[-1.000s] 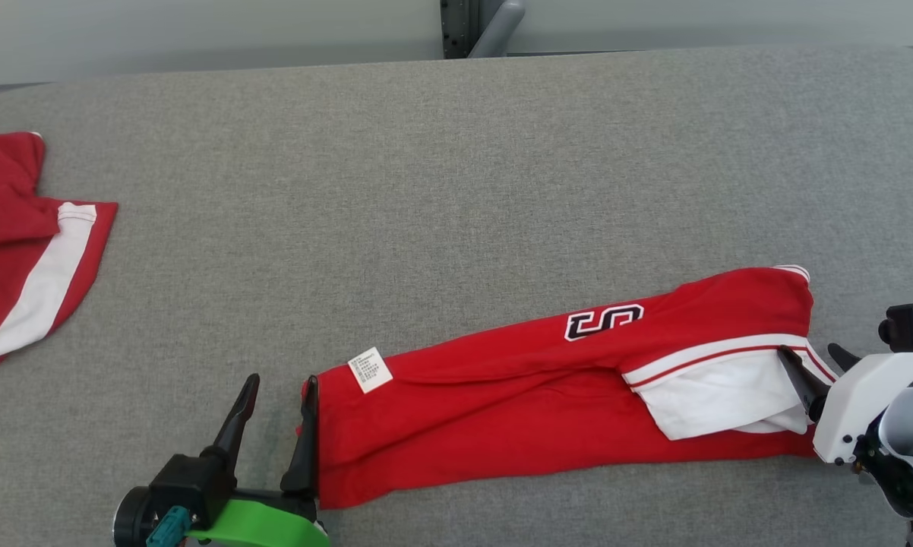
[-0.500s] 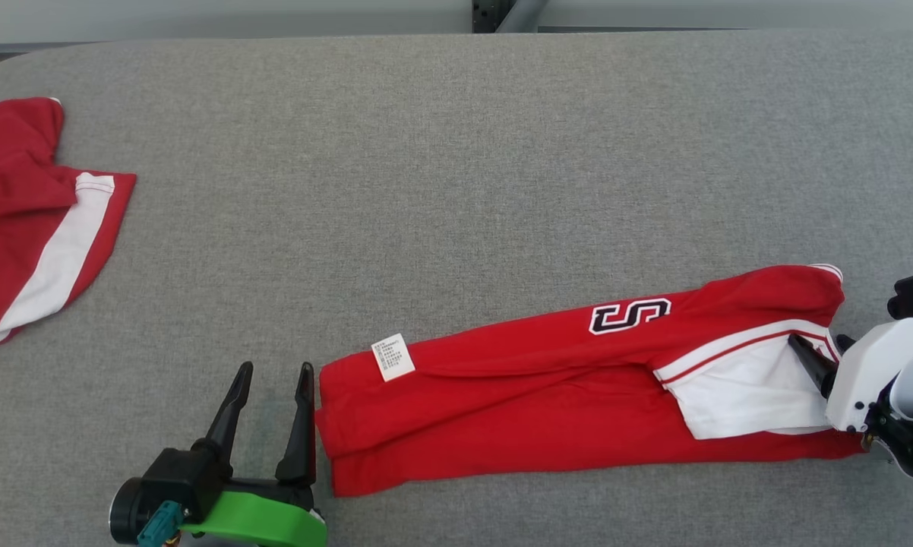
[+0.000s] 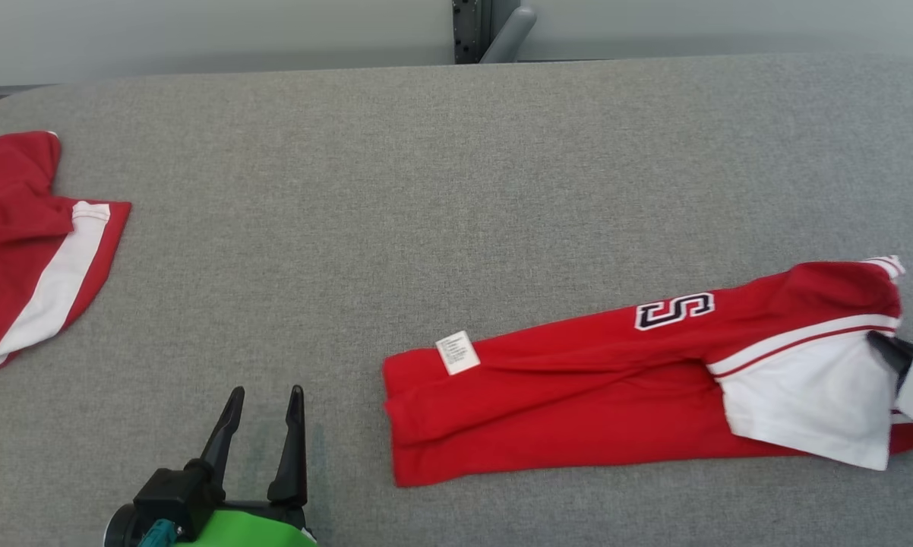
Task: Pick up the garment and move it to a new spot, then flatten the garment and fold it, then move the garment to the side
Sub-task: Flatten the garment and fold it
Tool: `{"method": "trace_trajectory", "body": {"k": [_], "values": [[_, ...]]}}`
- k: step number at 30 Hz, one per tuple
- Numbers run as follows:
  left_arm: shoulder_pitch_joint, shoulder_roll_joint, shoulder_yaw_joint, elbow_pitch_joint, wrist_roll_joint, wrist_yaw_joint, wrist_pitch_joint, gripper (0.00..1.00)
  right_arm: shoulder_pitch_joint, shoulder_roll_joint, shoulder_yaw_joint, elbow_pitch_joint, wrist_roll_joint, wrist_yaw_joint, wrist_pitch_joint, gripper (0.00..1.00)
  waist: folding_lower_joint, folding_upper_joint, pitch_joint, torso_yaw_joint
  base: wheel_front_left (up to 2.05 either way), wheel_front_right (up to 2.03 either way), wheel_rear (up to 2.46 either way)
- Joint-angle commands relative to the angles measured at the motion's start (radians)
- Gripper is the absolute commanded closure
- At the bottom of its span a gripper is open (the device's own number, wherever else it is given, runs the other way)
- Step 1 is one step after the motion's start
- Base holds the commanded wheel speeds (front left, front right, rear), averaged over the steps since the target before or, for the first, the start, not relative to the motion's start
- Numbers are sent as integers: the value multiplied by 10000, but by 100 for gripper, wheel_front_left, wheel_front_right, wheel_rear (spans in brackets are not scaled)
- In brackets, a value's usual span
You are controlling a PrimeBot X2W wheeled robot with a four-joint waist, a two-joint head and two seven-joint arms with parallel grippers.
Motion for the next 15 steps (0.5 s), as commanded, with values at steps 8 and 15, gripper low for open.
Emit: {"method": "trace_trajectory", "body": {"k": [8,15], "values": [[299,-41,142,26,33,-111,-29,0,-52,-1786,-1651,511,-450,-16,-226,100,0,0,-363,-79,0,0,0],[475,-47,137,-55,-174,-5,-29,0,469,-1031,-1845,-1786,-520,-8,209,100,0,0,-472,-209,0,0,0]]}}
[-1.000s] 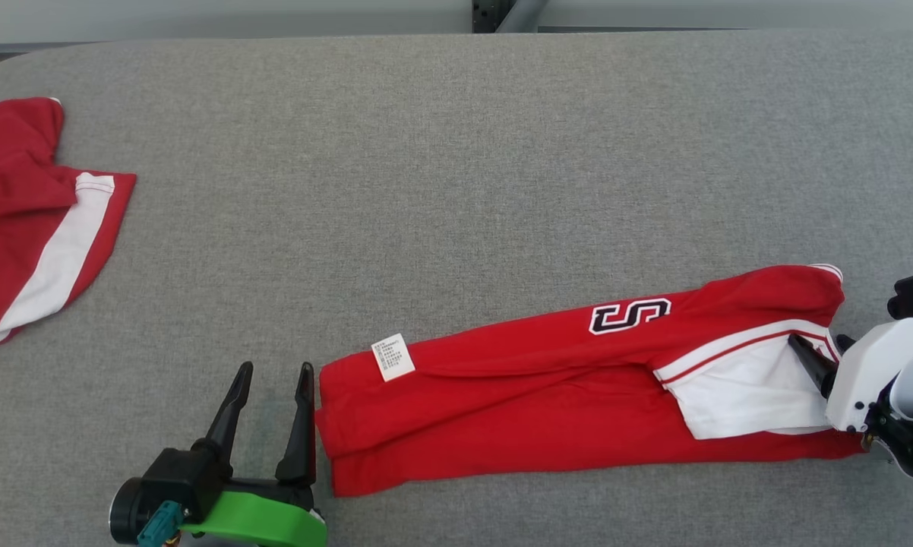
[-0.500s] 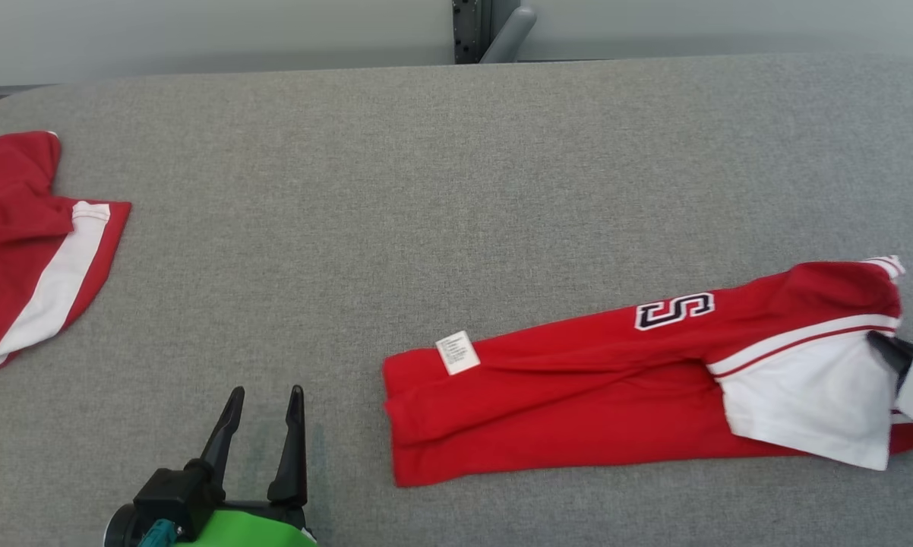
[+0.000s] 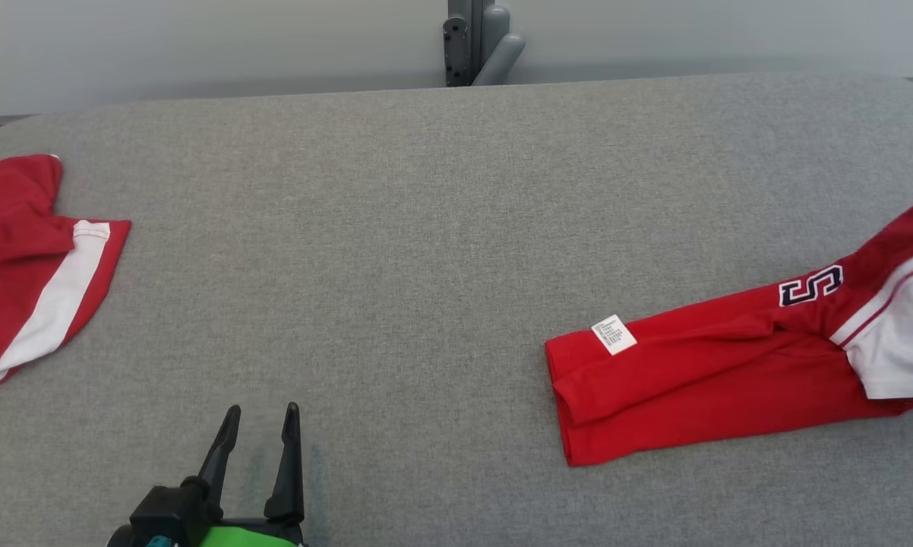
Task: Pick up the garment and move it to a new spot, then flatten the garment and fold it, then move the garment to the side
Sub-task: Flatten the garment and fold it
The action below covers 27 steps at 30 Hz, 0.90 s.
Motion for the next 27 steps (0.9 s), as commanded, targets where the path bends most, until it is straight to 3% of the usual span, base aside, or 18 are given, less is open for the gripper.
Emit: {"method": "trace_trajectory", "body": {"k": [1,6,10,14,19,27], "values": [[169,8,-31,-47,-59,71,-29,0,211,535,237,-846,83,3,181,100,0,-1,-11,-128,0,0,0],[181,11,-102,-146,1,151,-29,0,772,2179,1611,-3156,-662,3,643,100,0,-1,38,-317,0,0,0],[66,12,-113,-147,105,139,-29,0,1082,3163,2570,-3722,-1354,3,743,100,0,-1,96,-359,0,0,0],[-82,11,-168,-166,181,134,-29,0,1201,4221,3439,-3418,-2447,3,476,100,0,-1,239,-334,0,0,0],[-103,11,-271,-95,188,92,-29,0,1063,5058,3856,-2712,-3124,3,-19,100,0,-1,330,-185,0,0,0],[30,10,-389,-23,21,160,-29,0,921,5381,3919,-2182,-3477,3,-409,100,0,-1,310,-7,0,0,0]]}}
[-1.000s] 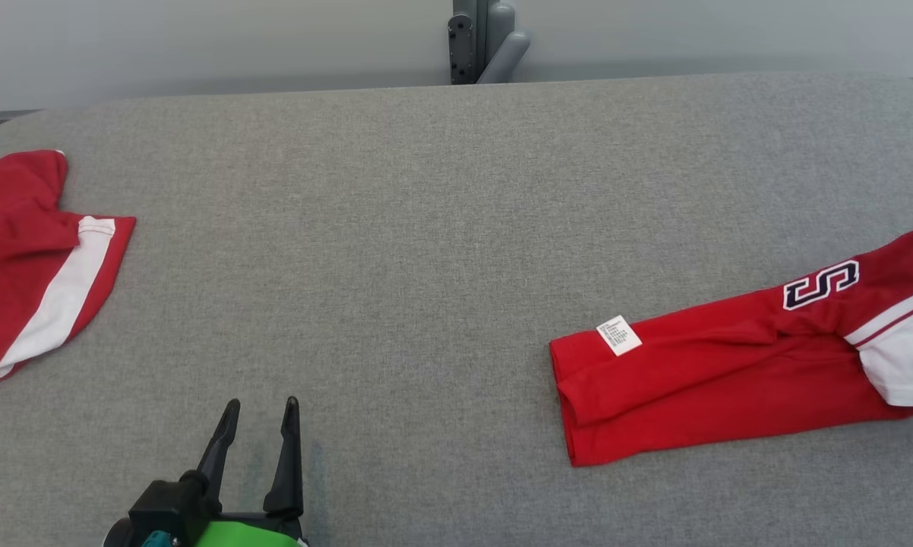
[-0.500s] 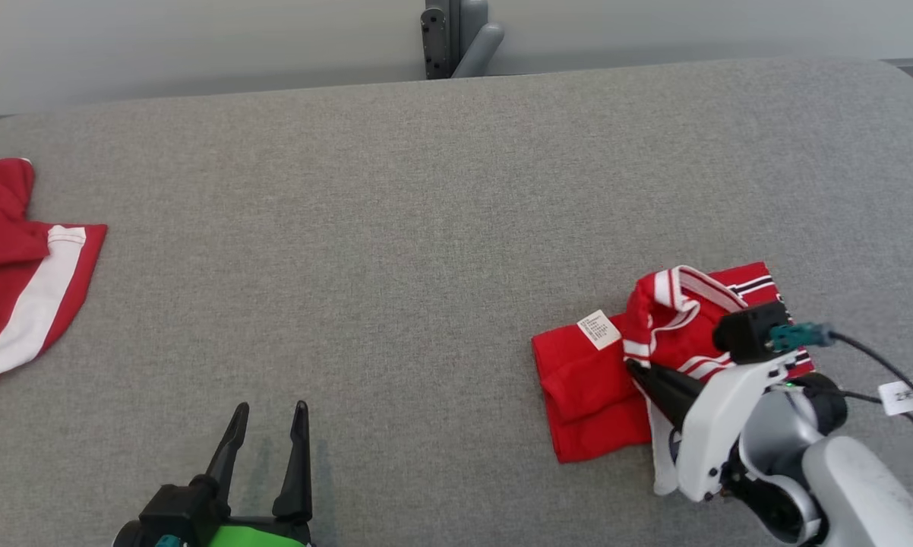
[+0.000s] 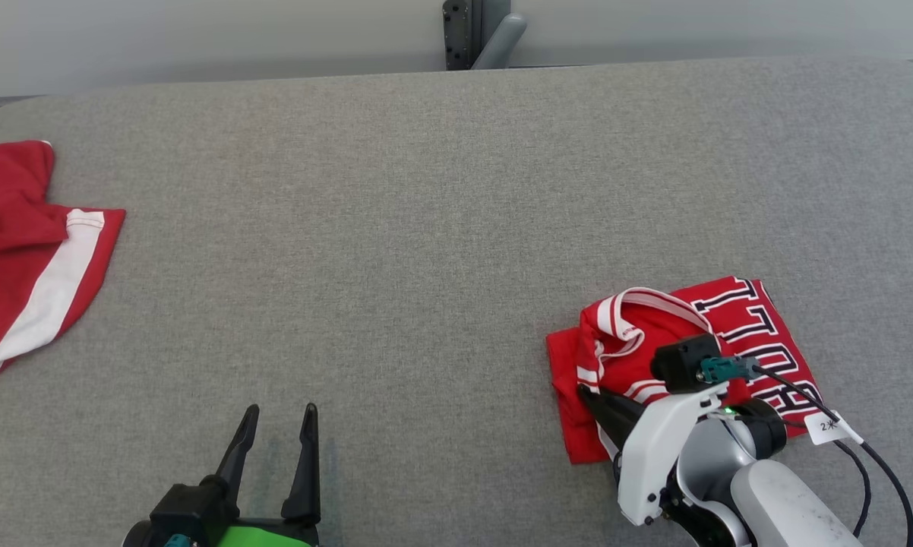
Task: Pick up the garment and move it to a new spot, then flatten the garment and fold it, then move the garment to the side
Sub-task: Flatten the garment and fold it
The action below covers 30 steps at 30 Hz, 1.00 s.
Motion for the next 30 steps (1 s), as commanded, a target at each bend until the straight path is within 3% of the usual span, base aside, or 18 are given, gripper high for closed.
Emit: {"method": "trace_trajectory", "body": {"k": [1,2,3,4,9,14,21,26,30], "values": [[18,20,-25,9,-79,64,-29,0,-110,10,-15,5,-118,3,-110,100,0,-1,-19,22,0,0,0],[22,20,-34,21,-101,68,-29,0,-113,21,-31,-4,-151,3,-188,91,0,-1,-35,34,0,0,0],[34,20,-31,27,-110,82,-29,0,-101,55,-29,-37,-147,3,-272,53,0,-1,-60,42,0,0,0],[49,20,-28,23,-108,77,-29,0,-82,81,-66,-75,-158,3,-364,0,0,-1,-77,46,0,0,0],[123,20,36,3,-116,101,-29,0,252,184,-387,-684,-99,3,-712,0,0,-1,-170,55,0,0,0],[284,20,167,-34,-122,125,-29,0,812,149,-921,-2290,422,3,-845,0,0,-1,-338,-17,0,0,0],[535,19,201,-97,-305,230,-29,0,1721,187,-3082,-4358,827,3,-1343,0,0,-1,-695,-196,0,0,0],[677,19,92,-104,-330,290,-27,0,2250,146,-5119,-4026,-97,3,-2346,0,0,-1,-1013,-186,0,0,0],[765,19,87,-142,-307,308,-29,0,2677,152,-5980,-2962,-950,3,-3754,0,0,-1,-1194,-123,0,0,0]]}}
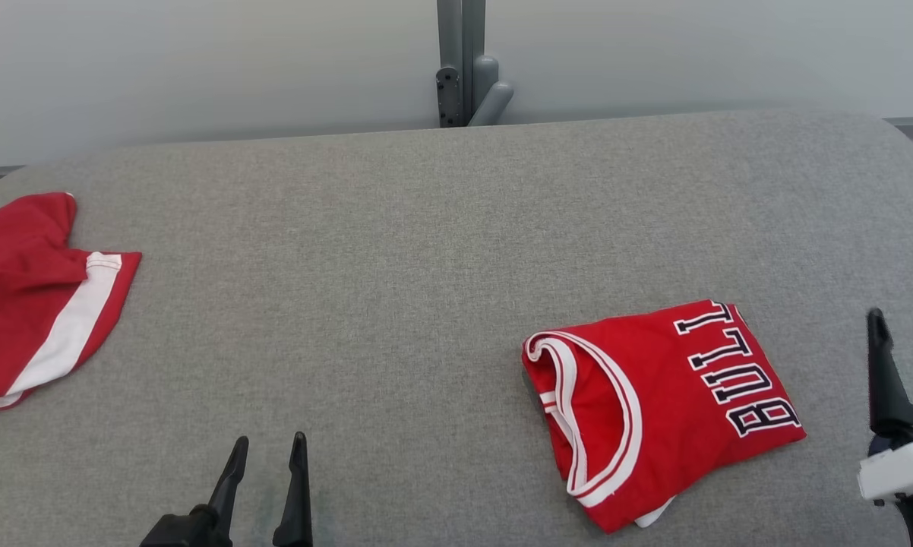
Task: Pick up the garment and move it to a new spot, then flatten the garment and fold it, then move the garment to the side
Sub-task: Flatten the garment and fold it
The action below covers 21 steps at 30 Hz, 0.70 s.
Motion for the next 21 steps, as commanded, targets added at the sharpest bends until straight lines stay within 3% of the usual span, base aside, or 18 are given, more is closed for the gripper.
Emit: {"method": "trace_trajectory", "body": {"k": [1,5,9,15,21], "values": [[187,21,17,-25,76,25,-27,0,189,59,-221,458,-187,2,-498,0,0,0,-131,60,0,0,0],[311,21,169,-11,193,32,-27,0,461,-6,-547,2124,-1220,3,-2153,0,0,0,-302,157,0,0,0],[391,21,281,14,256,51,-27,0,536,-184,-678,3449,-2262,0,-2693,0,0,0,-426,331,0,0,0],[485,21,501,-4,397,1,-26,0,634,401,-1411,3176,-2946,0,-2702,0,0,0,-580,514,0,0,0],[638,21,638,-42,398,11,-27,0,776,741,-1366,3130,-3164,0,-2706,0,0,0,-670,560,0,0,0]]}}
